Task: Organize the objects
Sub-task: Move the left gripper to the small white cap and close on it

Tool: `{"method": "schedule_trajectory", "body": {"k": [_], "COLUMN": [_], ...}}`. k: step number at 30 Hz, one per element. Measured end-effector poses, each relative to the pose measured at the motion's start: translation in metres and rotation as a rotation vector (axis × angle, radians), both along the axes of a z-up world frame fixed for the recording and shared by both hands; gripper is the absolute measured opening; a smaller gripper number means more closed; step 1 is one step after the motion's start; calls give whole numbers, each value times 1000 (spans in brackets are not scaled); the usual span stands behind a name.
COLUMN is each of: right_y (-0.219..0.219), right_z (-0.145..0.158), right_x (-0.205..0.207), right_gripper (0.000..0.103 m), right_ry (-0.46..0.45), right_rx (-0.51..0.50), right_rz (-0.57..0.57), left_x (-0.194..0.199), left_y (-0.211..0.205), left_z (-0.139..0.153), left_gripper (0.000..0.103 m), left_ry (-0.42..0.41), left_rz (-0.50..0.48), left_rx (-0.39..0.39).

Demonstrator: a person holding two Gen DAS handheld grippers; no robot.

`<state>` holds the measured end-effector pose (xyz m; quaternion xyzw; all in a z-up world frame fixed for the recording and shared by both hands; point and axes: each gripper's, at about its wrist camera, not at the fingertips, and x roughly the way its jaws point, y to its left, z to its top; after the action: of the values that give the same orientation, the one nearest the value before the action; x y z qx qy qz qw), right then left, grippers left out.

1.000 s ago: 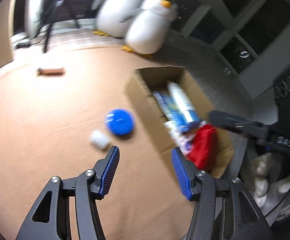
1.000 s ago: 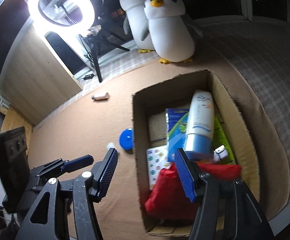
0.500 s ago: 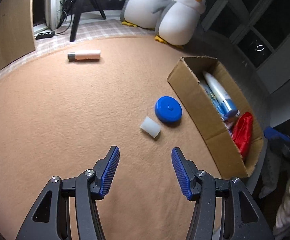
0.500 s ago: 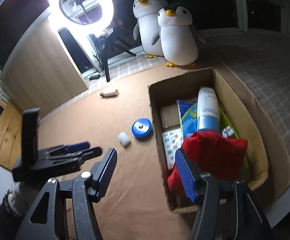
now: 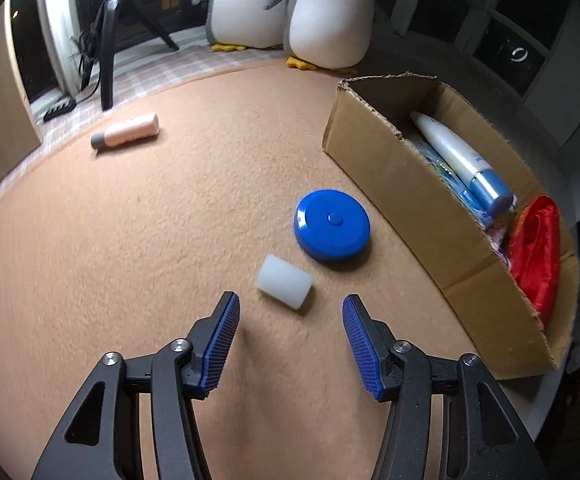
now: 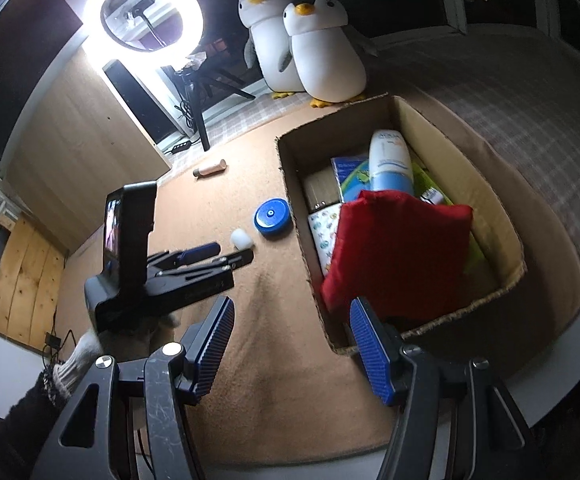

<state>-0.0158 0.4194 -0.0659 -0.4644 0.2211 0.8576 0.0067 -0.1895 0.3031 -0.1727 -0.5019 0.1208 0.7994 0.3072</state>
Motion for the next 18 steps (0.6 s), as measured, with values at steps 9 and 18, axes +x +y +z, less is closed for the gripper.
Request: {"method": "schedule_trajectory", "body": {"k": [9, 18], "right_y": [5, 6], "right_z": [2, 2], "right_x": [6, 4], "right_gripper": [57, 57], "right_ry": [-7, -14], "right_rx": [5, 6], "right_rz": [-10, -1], "left_x": [-1, -3], "left_y": [8, 8], "left_z": [-8, -8], "left_gripper": [37, 25], "left_ry": [50, 75], "left_rz": [-57, -71], "left_rx": [-58, -60]}}
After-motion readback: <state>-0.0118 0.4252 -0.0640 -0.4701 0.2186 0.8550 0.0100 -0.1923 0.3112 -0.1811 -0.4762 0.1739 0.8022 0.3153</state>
